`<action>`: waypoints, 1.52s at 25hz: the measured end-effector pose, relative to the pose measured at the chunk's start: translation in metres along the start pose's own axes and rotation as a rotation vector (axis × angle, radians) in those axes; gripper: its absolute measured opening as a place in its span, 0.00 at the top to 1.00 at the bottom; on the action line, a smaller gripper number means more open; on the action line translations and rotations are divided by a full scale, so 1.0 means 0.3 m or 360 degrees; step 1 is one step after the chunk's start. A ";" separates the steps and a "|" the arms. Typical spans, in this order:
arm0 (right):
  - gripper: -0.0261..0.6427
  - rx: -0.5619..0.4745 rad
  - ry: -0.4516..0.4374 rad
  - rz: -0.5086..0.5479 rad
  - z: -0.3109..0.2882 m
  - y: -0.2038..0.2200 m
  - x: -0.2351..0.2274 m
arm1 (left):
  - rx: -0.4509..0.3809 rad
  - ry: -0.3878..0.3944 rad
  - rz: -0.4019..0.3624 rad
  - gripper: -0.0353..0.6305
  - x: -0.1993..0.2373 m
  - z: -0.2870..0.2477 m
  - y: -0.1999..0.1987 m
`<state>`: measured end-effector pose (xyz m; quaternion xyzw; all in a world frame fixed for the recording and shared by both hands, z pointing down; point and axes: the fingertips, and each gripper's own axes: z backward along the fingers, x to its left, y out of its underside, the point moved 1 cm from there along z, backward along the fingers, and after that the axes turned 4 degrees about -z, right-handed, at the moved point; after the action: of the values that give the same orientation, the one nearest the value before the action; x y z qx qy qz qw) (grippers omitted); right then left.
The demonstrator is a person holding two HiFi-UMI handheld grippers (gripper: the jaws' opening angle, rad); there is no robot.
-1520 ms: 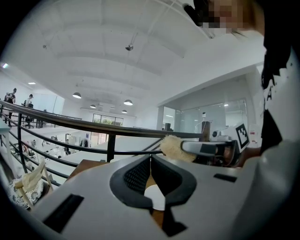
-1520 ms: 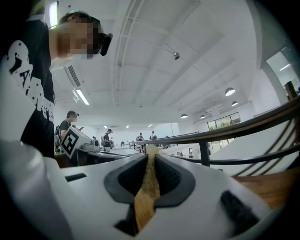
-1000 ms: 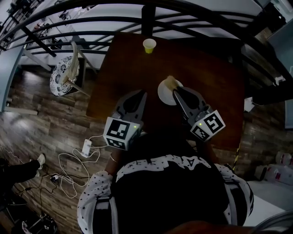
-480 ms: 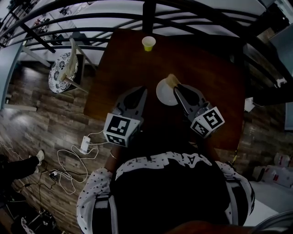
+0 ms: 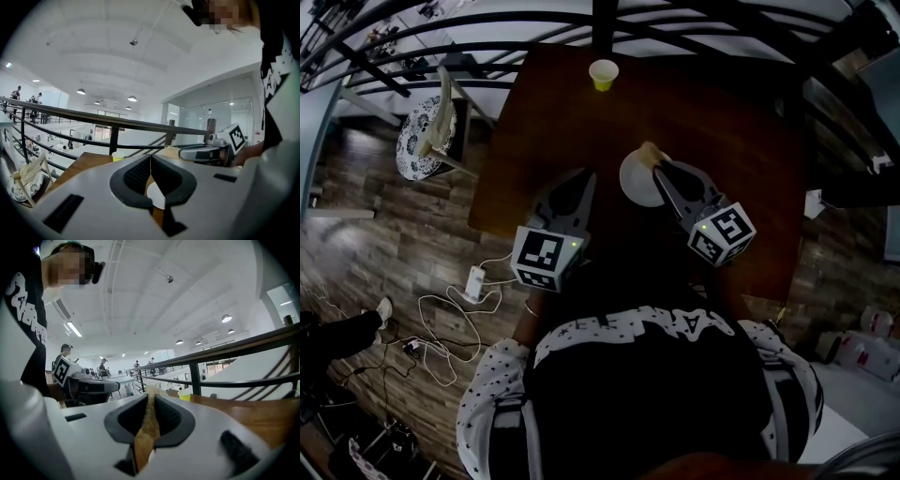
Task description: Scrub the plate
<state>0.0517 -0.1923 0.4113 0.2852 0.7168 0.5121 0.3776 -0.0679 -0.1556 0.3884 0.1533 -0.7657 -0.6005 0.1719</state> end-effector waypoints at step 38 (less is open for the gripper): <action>0.89 0.0590 0.0096 0.0081 -0.201 0.397 -0.220 | 0.0076 -0.0181 0.0137 0.92 0.019 0.022 0.124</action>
<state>0.0405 -0.2388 0.5522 0.3526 0.8024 0.3888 0.2839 -0.0772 -0.1436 0.4237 0.0900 -0.7942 -0.5820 0.1499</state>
